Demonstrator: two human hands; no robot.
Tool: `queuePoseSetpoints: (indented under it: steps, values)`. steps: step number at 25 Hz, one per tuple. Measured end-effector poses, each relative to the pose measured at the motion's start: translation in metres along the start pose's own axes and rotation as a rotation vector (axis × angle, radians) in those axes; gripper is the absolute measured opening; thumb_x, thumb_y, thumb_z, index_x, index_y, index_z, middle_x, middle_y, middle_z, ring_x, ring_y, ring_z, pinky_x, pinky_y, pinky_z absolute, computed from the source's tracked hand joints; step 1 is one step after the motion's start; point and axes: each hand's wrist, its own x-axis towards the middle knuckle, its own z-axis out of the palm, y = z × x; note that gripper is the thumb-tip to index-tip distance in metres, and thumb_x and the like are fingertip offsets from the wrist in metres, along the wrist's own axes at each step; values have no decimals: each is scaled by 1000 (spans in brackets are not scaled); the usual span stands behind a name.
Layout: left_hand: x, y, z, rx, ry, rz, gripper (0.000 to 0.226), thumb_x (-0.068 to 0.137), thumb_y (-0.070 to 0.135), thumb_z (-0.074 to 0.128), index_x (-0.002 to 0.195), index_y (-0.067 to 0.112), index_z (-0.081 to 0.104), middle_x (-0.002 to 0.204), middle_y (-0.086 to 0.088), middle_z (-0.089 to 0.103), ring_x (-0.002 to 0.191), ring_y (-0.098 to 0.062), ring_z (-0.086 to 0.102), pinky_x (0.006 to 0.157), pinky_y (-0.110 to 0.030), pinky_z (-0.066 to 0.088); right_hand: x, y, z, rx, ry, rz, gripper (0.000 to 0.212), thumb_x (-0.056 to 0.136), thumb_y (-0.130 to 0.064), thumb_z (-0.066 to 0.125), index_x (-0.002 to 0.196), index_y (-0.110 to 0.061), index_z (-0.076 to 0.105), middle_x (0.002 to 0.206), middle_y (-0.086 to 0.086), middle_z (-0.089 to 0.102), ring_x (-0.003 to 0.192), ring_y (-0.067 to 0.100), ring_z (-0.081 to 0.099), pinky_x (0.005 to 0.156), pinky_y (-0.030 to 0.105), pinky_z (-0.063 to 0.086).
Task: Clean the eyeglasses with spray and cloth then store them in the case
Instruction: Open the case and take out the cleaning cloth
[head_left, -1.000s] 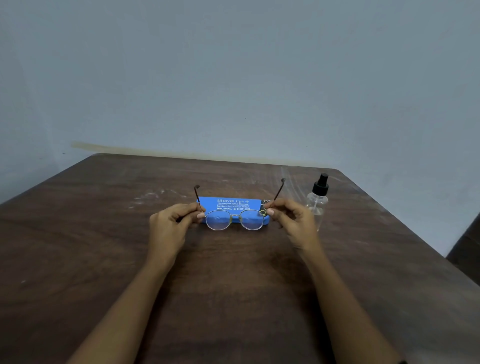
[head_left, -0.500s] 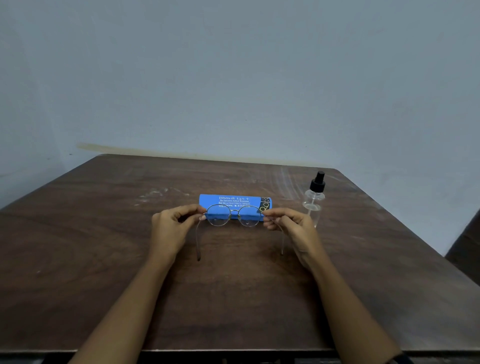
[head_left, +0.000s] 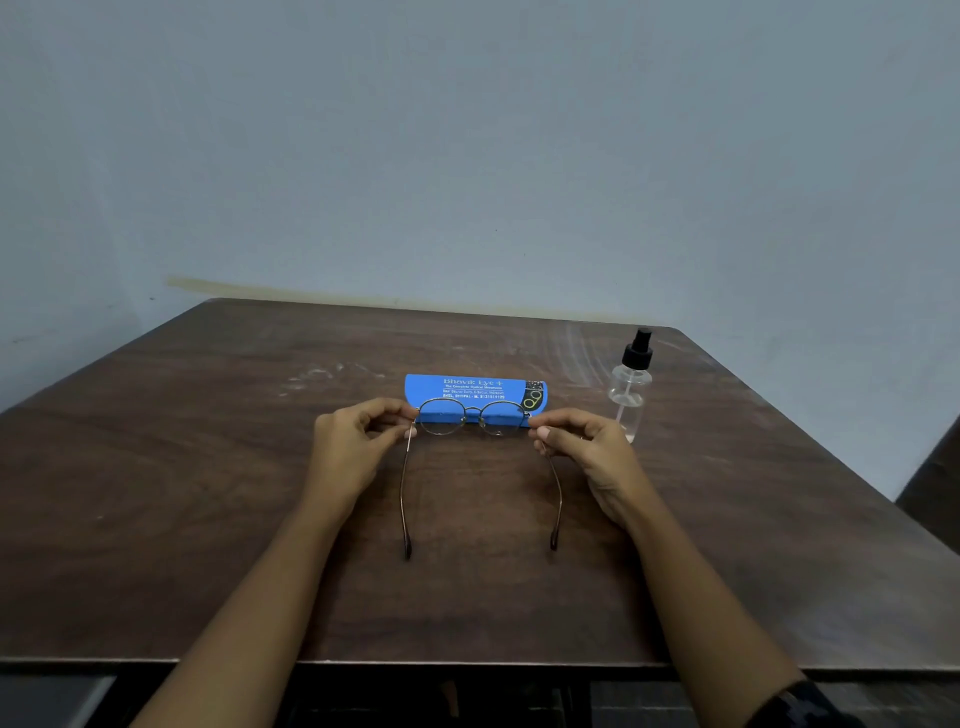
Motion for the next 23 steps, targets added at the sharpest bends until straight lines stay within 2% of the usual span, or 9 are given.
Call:
queuePoseSetpoints:
  steps: [3, 8, 13, 17, 21, 23]
  values:
    - [1, -1, 0, 12, -16, -7, 20, 69, -4, 71, 85, 8, 72, 69, 5, 66, 62, 14, 59, 62, 2, 42, 0, 1, -1, -15, -19, 2, 18, 82, 8, 57, 86, -6, 68, 76, 11, 65, 60, 4, 59, 63, 12, 51]
    - [1, -1, 0, 24, -36, -23, 19, 70, -8, 69, 84, 5, 71, 69, 0, 64, 59, 14, 58, 61, 1, 43, 2, 3, -1, -27, -34, 27, 20, 81, 8, 59, 80, -11, 67, 76, 13, 64, 65, 13, 57, 63, 13, 50]
    - [1, 0, 0, 51, -40, -23, 17, 72, -8, 67, 85, 2, 70, 73, -5, 65, 58, 15, 57, 58, 1, 42, 3, 4, -1, -44, -32, 24, 19, 81, 6, 60, 79, -12, 66, 76, 14, 64, 65, 14, 57, 61, 13, 49]
    - [2, 0, 1, 75, -24, -35, 17, 73, -9, 65, 84, 3, 70, 75, -6, 66, 58, 8, 58, 58, 1, 41, 4, 4, -2, -53, -32, 38, 16, 81, 4, 60, 82, -11, 65, 80, 18, 63, 68, 20, 54, 66, 19, 47]
    - [3, -3, 1, 92, 16, -46, 15, 73, -7, 65, 81, 5, 69, 75, -3, 65, 63, 0, 57, 57, 1, 40, 4, 4, 0, -38, -25, 27, 14, 85, 2, 56, 82, -9, 63, 75, 14, 62, 63, 15, 55, 60, 16, 48]
    - [4, -5, 1, 89, 83, -42, 13, 74, -6, 64, 81, 4, 69, 78, -3, 66, 64, 0, 55, 58, 3, 38, 6, 6, 1, -43, 46, 9, 14, 88, 1, 52, 83, -7, 62, 73, 10, 62, 61, 12, 55, 57, 15, 48]
